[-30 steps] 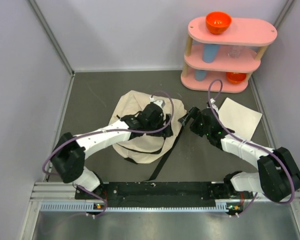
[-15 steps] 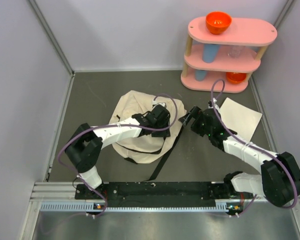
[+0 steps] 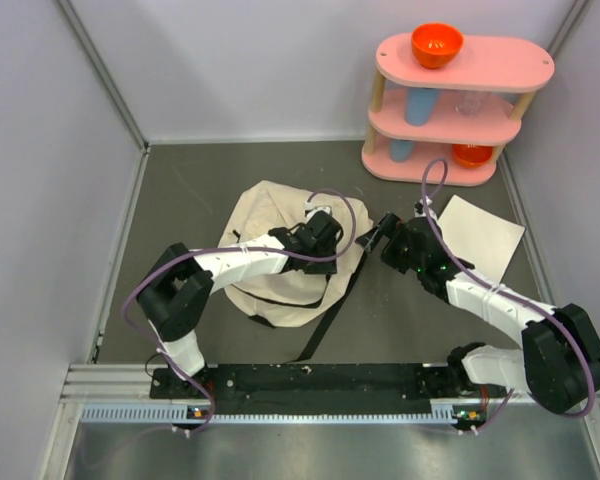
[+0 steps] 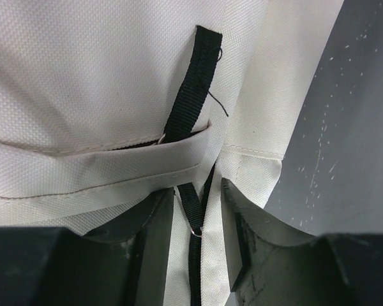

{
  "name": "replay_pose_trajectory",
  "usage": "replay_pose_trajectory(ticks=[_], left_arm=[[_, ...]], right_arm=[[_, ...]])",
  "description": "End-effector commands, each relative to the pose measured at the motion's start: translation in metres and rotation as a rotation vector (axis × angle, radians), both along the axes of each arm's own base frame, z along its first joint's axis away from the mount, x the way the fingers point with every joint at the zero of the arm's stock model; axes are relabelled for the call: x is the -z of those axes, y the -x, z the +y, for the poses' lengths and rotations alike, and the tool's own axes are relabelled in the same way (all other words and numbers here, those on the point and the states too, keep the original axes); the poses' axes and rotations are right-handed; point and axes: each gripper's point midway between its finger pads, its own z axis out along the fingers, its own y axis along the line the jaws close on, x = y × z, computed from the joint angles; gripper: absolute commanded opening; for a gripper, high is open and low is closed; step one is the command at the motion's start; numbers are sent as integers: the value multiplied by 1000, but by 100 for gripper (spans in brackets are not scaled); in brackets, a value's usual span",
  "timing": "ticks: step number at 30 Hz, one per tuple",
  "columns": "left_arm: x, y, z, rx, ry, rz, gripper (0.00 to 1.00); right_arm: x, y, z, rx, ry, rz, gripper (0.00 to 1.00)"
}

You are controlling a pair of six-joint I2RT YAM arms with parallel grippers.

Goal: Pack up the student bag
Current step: Zip the student bag at the center of the board.

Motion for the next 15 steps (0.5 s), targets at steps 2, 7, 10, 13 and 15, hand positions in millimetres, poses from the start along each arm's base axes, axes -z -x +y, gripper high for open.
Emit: replay_pose_trajectory(ticks=[2,7,10,13,15], left_arm=[[6,-4,0,-15,-17,-8,34],[13,-1,3,-14,-26,1,25],[16,-1,2,-6,-27,5,21],[19,0,3,-2,-29,5,9],[20,1,2,2,-28,5,0]], right_arm=[[-9,-6,2,-9,-19,-34,90],[-7,-5,2,-14,-18,-28,90],[-8,-5,4,-21,-23,-29,90],[-7,-5,6,-33,-28,-27,90],[-6,-4,8,-41,-33,-25,90]])
